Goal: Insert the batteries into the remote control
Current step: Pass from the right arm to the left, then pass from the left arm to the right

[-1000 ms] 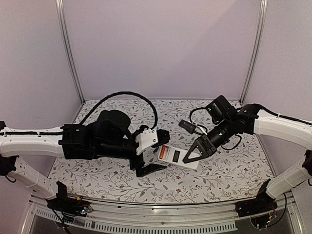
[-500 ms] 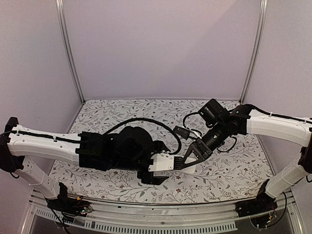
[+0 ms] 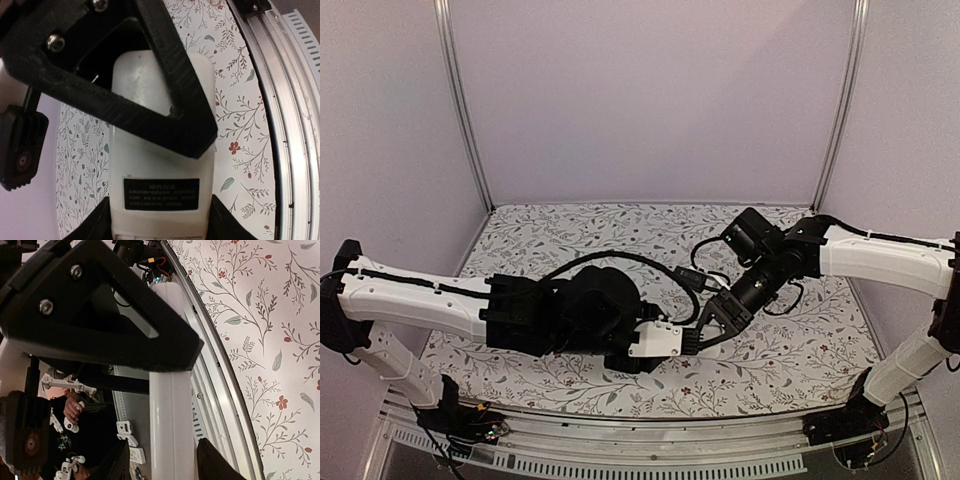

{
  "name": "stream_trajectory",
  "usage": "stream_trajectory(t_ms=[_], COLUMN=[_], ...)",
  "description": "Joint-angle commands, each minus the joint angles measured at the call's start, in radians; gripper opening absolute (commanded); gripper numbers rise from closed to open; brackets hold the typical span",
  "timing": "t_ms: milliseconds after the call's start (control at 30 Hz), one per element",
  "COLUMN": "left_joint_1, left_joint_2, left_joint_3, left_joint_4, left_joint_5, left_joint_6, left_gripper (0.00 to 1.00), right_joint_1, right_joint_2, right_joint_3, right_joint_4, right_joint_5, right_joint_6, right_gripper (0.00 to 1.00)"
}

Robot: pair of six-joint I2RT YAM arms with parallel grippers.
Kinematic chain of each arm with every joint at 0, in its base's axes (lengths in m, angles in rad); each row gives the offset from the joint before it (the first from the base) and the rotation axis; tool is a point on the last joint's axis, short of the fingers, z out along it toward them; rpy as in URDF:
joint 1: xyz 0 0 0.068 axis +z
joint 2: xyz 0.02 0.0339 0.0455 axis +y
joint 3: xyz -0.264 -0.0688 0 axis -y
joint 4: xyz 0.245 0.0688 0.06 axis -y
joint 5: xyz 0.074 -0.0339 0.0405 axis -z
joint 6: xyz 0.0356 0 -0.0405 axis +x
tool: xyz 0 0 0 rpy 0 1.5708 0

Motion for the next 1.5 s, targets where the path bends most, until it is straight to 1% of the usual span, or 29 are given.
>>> stream_trajectory(t_ms=[0,67,100,167,233,267,367,600,700,767,867,1067,1167,1267,1333,1367,1467], left_joint_1=[0.013,0.021,0.027,0.035,0.044,0.048,0.057,0.059,0.059,0.059,0.059,0.059,0.059,0.06,0.061,0.063,0.065], left_joint_2=[0.003,0.007,0.012,0.022,0.029,0.034,0.043,0.07,0.075,0.08,0.085,0.113,0.117,0.125,0.13,0.131,0.135], left_joint_3=[0.024,0.027,0.032,0.043,0.054,0.061,0.075,0.103,0.109,0.114,0.117,0.144,0.151,0.166,0.177,0.179,0.184], left_joint_4=[0.067,0.094,0.104,0.125,0.147,0.166,0.195,0.241,0.258,0.265,0.281,0.29,0.298,0.29,0.282,0.282,0.287], left_joint_5=[-0.071,-0.108,-0.122,-0.157,-0.183,-0.201,-0.225,-0.293,-0.309,-0.317,-0.326,-0.368,-0.397,-0.447,-0.469,-0.475,-0.504], left_joint_6=[-0.096,-0.136,-0.157,-0.202,-0.259,-0.286,-0.354,-0.468,-0.505,-0.513,-0.527,-0.562,-0.615,-0.664,-0.704,-0.725,-0.778], left_gripper=[0.32,0.3,0.29,0.28,0.28,0.29,0.32,0.32,0.32,0.32,0.32,0.31,0.31,0.31,0.31,0.31,0.32], right_joint_1=[-0.016,-0.046,-0.063,-0.102,-0.13,-0.139,-0.14,-0.139,-0.139,-0.138,-0.139,-0.134,-0.131,-0.127,-0.124,-0.121,-0.112], right_joint_2=[-0.031,-0.068,-0.084,-0.127,-0.181,-0.205,-0.25,-0.277,-0.28,-0.278,-0.275,-0.25,-0.235,-0.223,-0.214,-0.211,-0.201], right_joint_3=[0.028,0.004,-0.016,-0.066,-0.128,-0.146,-0.173,-0.247,-0.272,-0.283,-0.287,-0.305,-0.31,-0.317,-0.321,-0.322,-0.327], right_joint_4=[0.046,0.112,0.158,0.303,0.449,0.494,0.578,0.745,0.834,0.86,0.893,1.014,1.046,1.082,1.107,1.116,1.146], right_joint_5=[0.031,0.043,0.052,0.071,0.091,0.121,0.184,0.265,0.277,0.288,0.311,0.356,0.373,0.386,0.399,0.406,0.438], right_joint_6=[0.017,0.049,0.096,0.173,0.284,0.329,0.393,0.503,0.543,0.568,0.58,0.65,0.674,0.696,0.707,0.714,0.728], right_gripper=[0.5,0.52,0.53,0.53,0.53,0.53,0.54,0.55,0.52,0.51,0.45,0.33,0.29,0.28,0.34,0.34,0.28])
